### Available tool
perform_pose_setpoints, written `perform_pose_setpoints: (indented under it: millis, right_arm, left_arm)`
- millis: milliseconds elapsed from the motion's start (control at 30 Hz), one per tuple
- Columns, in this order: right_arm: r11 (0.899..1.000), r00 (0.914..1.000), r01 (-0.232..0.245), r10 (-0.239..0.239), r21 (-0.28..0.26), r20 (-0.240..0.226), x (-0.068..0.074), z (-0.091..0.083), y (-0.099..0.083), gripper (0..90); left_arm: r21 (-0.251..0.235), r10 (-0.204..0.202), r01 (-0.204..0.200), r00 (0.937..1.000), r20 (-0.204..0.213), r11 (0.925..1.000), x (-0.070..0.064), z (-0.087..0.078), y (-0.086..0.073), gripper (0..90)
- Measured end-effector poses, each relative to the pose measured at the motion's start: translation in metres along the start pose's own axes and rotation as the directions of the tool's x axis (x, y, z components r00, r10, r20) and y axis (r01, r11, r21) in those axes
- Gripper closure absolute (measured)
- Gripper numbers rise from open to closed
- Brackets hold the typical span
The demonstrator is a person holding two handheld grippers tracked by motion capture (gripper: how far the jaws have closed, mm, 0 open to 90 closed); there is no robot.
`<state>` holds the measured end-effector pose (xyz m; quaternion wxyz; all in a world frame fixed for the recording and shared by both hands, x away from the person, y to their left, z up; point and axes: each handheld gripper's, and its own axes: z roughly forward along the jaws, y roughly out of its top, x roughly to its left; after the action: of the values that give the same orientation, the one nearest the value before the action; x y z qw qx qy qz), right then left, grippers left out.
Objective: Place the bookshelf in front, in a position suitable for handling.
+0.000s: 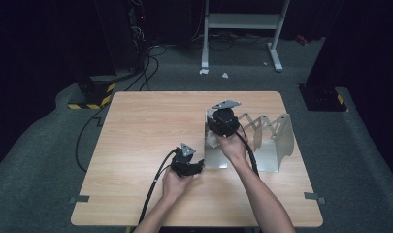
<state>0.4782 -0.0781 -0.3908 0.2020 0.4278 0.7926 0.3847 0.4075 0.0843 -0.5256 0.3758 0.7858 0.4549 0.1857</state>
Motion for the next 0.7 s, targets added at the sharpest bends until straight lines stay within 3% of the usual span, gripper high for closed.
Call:
perform_pose_setpoints:
  millis: [300,700]
  right_arm:
    - [1.000,0.9996,-0.023,0.022,0.021,0.016,0.001,0.016,-0.010,76.9]
    - [0.986,0.9995,-0.022,0.025,0.162,-0.018,0.007,0.053,-0.062,77.3]
  left_arm:
    - [0.000,0.003,-0.003,1.0000,0.004,1.0000,-0.001,0.000,0.000,38.2]
    - [-0.002,0.003,-0.003,1.0000,0.004,1.0000,0.000,0.000,0.000,39.3]
